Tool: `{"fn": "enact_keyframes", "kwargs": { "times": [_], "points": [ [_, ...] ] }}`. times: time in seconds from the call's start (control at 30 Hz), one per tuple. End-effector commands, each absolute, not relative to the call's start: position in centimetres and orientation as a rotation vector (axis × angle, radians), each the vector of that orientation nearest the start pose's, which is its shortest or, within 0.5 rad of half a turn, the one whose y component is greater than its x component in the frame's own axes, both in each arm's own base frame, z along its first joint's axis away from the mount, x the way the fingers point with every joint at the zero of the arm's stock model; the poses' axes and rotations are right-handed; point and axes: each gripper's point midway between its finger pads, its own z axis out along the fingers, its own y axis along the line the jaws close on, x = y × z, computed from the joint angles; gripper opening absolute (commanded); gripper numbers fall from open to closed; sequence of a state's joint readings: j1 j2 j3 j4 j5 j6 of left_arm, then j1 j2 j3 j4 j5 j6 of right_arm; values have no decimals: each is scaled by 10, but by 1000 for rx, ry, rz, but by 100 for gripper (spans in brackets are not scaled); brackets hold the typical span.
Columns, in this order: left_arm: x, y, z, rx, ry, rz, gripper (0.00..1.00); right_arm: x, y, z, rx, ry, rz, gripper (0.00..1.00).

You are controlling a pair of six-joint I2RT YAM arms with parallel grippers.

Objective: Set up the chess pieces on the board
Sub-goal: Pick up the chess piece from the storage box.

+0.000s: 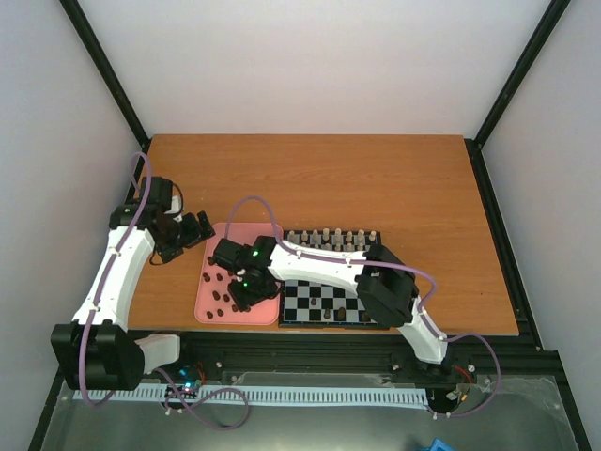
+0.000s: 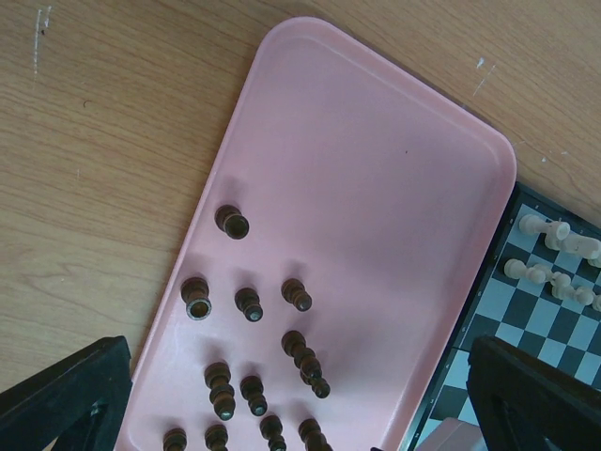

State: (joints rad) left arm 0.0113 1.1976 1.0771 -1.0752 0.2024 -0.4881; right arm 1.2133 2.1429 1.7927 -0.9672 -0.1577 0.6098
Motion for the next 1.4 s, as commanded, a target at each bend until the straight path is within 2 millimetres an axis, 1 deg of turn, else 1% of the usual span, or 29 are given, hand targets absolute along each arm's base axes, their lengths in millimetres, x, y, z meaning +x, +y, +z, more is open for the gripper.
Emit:
{"fn": "enact_keyframes", "kwargs": {
  "times": [0.0, 0.13, 0.2, 0.47, 0.6, 0.83, 1.0, 1.07, 1.13, 1.27, 1.37],
  "points": [
    [266, -29, 184, -612, 2673, -395, 100, 138, 468, 70, -987, 2913, 501, 52],
    [265, -29, 185, -613, 2669, -397, 100, 138, 470, 59, -995, 2933, 474, 51],
    [264, -29, 185, -613, 2670, -395, 100, 139, 470, 54, -995, 2944, 454, 48],
    [263, -28, 185, -613, 2670, -387, 100, 141, 471, 44, -1004, 2953, 425, 43],
    [263, -28, 184, -614, 2674, -387, 100, 142, 471, 42, -1002, 2955, 415, 34],
    [261, -28, 182, -616, 2676, -385, 100, 142, 466, 45, -1002, 2961, 394, 24],
    [260, -27, 181, -616, 2675, -382, 100, 140, 465, 44, -1011, 2965, 397, 16],
    [260, -27, 182, -617, 2674, -379, 100, 141, 465, 47, -1009, 2959, 399, 15],
    [259, -27, 182, -616, 2672, -378, 100, 143, 465, 55, -1008, 2941, 406, 15],
    [260, -27, 184, -615, 2668, -381, 100, 147, 464, 86, -982, 2904, 426, 15],
    [261, -27, 185, -612, 2664, -386, 100, 149, 454, 110, -943, 2885, 419, 15]
  ]
}}
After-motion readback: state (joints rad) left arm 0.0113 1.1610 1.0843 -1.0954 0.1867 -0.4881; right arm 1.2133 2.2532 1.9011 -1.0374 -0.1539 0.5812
